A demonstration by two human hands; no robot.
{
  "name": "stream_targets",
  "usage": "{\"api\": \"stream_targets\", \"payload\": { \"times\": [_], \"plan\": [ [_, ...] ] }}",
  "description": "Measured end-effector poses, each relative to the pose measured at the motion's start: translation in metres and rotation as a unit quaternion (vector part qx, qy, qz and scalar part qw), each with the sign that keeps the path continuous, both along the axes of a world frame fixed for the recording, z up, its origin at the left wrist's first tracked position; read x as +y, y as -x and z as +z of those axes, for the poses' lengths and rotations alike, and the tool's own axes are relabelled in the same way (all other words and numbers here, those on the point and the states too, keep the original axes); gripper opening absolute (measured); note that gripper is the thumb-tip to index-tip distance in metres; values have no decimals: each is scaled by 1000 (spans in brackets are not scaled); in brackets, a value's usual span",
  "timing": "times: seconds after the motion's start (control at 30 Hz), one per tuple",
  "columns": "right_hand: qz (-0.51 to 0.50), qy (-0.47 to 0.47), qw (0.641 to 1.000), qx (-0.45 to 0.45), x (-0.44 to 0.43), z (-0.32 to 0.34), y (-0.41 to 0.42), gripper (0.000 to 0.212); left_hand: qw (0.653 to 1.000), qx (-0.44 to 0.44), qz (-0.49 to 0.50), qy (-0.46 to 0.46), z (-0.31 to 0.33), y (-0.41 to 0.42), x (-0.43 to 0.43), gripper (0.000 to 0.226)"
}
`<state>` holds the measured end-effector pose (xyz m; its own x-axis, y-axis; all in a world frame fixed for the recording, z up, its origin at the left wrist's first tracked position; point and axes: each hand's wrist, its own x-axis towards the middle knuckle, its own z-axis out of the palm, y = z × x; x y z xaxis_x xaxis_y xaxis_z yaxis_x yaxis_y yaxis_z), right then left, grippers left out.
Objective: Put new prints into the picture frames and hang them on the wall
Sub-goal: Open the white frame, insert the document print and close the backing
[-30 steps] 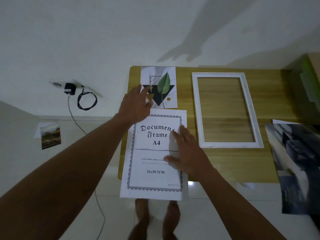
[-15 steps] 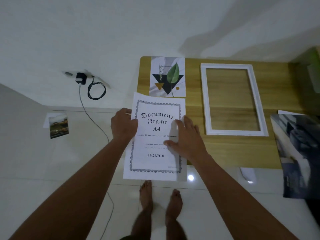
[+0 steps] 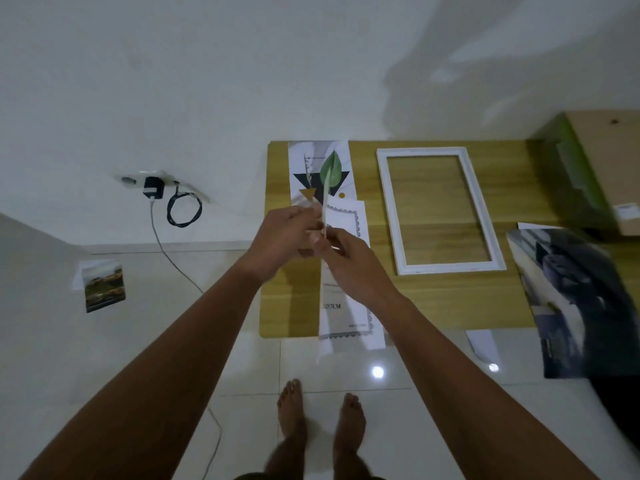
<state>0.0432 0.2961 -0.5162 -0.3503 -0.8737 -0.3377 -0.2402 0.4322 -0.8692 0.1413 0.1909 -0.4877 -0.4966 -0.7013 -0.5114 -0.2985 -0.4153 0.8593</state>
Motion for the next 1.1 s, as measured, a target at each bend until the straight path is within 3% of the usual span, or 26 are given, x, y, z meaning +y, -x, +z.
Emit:
{"api": "stream_targets", "payload": {
  "times": [0.1,0.2,0.3,0.37,0.47,0.5,0.6,0.77,0.93,1.1],
  "plan": [
    [-62,21,997,36,7,11,13,24,1000,-6,-7,-27,12,18,-4,24],
    [-119,41,988,84,22,32,30,32,991,-48,-53,111,11,27,-5,24],
    [-176,65,981,46,39,61,50,51,972,-89,-48,212,7,34,-7,49],
    [-193,88,977,20,50,73,70,60,981,-84,-55,164,7,43,-8,58],
    [-213,105,971,3,65,85,102,64,999,-15,-44,-28,14,66,-6,65],
    [-222,110,969,-6,69,88,113,64,998,-8,-44,-53,15,75,-5,71],
    [-241,122,960,-76,79,87,154,64,995,-70,-65,-32,13,105,-3,84],
    [-240,102,959,-113,81,61,227,64,990,-35,-86,-106,1,153,11,59],
    [-224,44,972,-59,70,19,295,64,996,-78,-22,45,-30,202,4,73],
    [-164,5,986,38,46,-26,337,64,959,-184,-6,217,-59,236,3,59]
  ]
}}
